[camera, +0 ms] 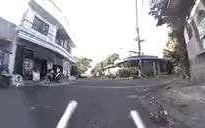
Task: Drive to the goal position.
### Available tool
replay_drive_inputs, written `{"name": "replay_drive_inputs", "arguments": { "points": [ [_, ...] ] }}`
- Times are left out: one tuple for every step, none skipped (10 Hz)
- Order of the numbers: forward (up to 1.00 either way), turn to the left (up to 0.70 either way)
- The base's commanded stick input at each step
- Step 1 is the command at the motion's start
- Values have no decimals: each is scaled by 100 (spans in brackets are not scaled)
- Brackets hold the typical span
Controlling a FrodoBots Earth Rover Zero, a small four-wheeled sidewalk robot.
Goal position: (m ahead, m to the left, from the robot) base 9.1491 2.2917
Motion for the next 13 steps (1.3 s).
{"name": "replay_drive_inputs", "arguments": {
  "points": [
    [70,-28],
    [70,-10],
    [70,0],
    [70,0],
    [70,0],
    [70,0],
    [70,0],
    [70,0],
    [70,0],
    [70,0],
    [70,0],
    [70,0],
    [70,0]
  ]
}}
